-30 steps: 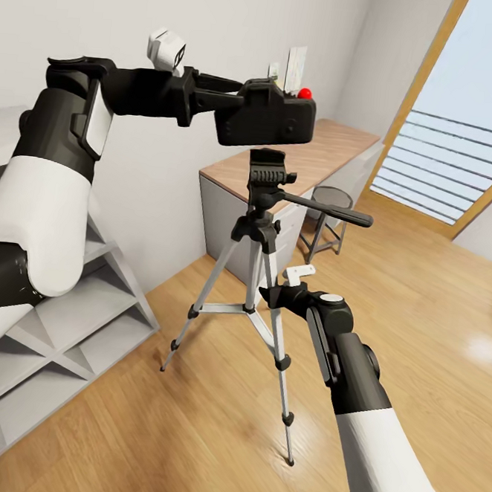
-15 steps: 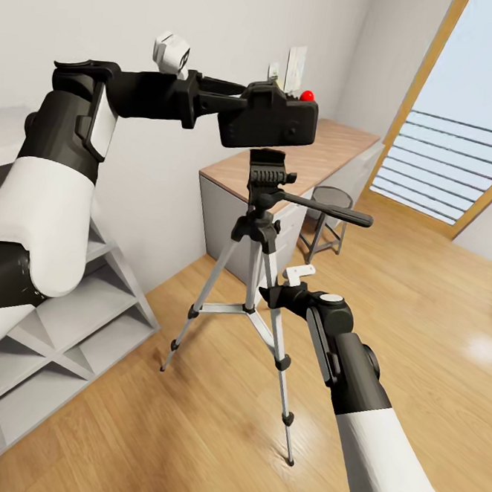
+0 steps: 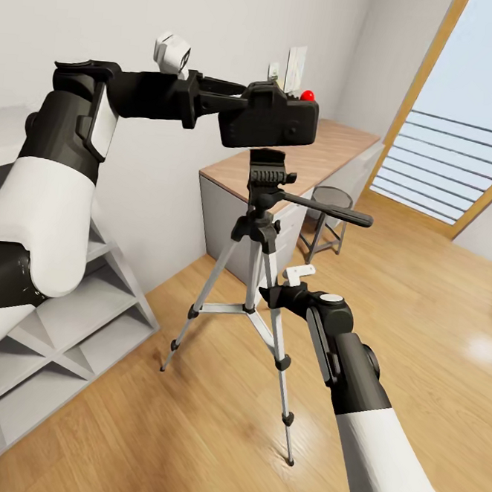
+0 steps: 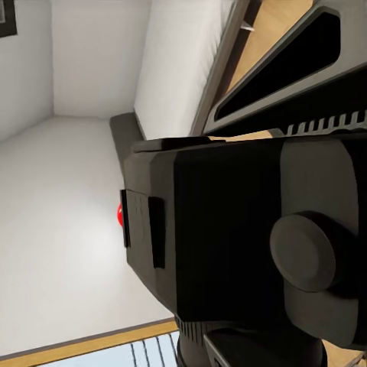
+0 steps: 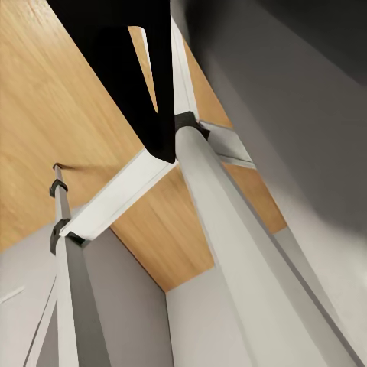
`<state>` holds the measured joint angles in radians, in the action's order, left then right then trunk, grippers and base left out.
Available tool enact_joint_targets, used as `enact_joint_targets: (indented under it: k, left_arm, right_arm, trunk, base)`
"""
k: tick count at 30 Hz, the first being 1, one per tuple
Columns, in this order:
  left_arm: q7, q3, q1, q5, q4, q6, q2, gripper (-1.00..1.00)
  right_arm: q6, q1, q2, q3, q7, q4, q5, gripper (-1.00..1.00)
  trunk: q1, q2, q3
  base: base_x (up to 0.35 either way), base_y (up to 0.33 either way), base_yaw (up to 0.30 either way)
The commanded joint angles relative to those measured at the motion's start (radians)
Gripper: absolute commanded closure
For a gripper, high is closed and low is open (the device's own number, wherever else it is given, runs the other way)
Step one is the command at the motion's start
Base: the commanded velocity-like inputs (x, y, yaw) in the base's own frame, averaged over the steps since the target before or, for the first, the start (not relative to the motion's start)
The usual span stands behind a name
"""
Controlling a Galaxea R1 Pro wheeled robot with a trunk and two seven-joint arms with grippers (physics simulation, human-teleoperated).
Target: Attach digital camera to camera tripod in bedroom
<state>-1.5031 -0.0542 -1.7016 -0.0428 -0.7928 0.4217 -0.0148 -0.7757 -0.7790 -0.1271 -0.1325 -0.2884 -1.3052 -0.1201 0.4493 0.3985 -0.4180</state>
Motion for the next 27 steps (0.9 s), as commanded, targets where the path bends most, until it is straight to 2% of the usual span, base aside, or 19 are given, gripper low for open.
enact_joint_targets:
  k: [1, 16, 17, 27]
  left_arm:
    - [-0.007, -0.004, -0.001, -0.005, 0.001, 0.008, -0.001, 1.00]
    - [-0.001, -0.004, -0.001, -0.001, 0.001, 0.009, -0.002, 1.00]
    - [0.002, -0.004, -0.001, -0.001, 0.001, 0.009, -0.002, -1.00]
    - [0.026, -0.004, -0.001, 0.005, 0.002, 0.009, -0.002, -1.00]
  right_arm:
    - [-0.005, 0.000, 0.000, 0.000, -0.008, 0.052, -0.014, 1.00]
    - [-0.005, 0.000, 0.000, 0.000, -0.008, 0.052, -0.015, 1.00]
    - [-0.005, 0.000, 0.000, 0.000, -0.008, 0.052, -0.015, 1.00]
    - [-0.005, 0.000, 0.000, 0.000, -0.009, 0.052, -0.015, 1.00]
  trunk:
    - [0.001, 0.001, -0.002]
    - [0.001, 0.001, -0.002]
    - [0.001, 0.001, -0.002]
    - [0.001, 0.001, -0.002]
  base:
    - [0.000, 0.000, 0.000]
    - [0.000, 0.000, 0.000]
    - [0.000, 0.000, 0.000]
    - [0.000, 0.000, 0.000]
